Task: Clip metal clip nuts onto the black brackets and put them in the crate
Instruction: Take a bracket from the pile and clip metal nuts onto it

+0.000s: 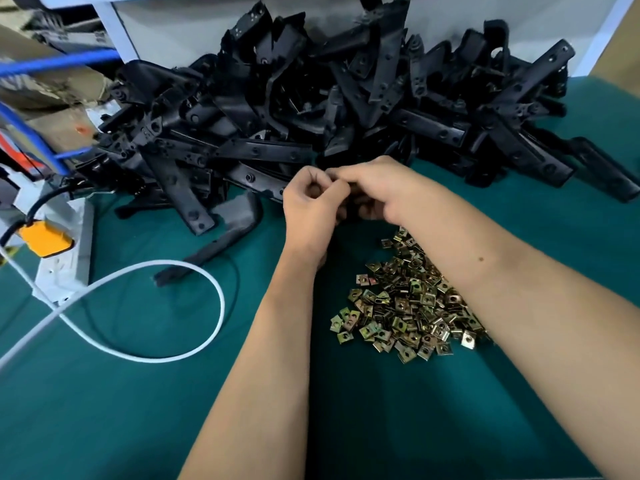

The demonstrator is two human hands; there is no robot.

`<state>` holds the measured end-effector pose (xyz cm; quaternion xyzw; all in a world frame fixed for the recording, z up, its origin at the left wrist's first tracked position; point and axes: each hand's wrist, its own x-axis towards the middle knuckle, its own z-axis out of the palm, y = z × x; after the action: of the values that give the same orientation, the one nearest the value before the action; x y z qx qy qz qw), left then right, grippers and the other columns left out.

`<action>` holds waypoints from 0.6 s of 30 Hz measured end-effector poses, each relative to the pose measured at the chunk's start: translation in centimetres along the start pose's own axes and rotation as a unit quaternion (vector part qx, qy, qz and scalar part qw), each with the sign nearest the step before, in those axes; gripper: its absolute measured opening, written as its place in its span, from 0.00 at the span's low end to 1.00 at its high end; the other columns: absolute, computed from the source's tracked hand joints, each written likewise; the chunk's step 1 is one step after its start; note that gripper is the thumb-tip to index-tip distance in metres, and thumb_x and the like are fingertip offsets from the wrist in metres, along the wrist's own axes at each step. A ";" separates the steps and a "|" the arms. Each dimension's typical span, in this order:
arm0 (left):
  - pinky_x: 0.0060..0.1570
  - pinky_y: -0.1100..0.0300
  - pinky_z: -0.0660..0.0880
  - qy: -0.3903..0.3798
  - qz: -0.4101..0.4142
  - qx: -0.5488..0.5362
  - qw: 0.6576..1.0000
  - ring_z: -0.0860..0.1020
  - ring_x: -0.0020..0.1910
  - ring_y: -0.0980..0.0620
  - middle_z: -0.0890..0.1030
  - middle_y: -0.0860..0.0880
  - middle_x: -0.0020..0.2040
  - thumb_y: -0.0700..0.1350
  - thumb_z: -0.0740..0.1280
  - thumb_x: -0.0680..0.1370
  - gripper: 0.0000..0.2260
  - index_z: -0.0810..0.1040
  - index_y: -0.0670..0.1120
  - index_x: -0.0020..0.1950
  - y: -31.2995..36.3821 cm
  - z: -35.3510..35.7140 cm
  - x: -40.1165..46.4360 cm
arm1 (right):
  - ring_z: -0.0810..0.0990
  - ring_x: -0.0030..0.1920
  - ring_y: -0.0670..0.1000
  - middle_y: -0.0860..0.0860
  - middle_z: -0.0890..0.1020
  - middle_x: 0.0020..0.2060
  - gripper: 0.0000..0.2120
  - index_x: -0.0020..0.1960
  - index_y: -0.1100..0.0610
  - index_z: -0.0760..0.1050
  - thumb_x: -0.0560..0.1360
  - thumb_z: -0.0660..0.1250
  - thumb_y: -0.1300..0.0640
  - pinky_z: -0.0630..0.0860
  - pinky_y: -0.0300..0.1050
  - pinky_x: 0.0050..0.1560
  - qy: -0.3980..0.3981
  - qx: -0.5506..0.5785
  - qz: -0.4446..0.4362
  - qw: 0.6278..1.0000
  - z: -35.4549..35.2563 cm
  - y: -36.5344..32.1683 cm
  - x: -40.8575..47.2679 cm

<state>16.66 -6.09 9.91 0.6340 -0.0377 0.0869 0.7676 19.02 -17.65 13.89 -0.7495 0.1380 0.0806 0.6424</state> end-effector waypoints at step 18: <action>0.54 0.49 0.69 0.374 0.139 0.398 0.826 0.72 0.54 0.42 0.77 0.44 0.54 0.43 0.66 0.69 0.11 0.75 0.44 0.50 0.9 -1.8 0.1 | 0.82 0.52 0.60 0.55 0.83 0.53 0.12 0.54 0.54 0.81 0.78 0.74 0.47 0.75 0.48 0.49 0.079 -0.491 -0.137 0.857 -4.2 3.7 -1.7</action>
<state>16.50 -4.16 10.44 0.7912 0.2028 0.4305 0.3842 16.04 -22.14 11.63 -0.9828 0.0269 -0.0106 0.1826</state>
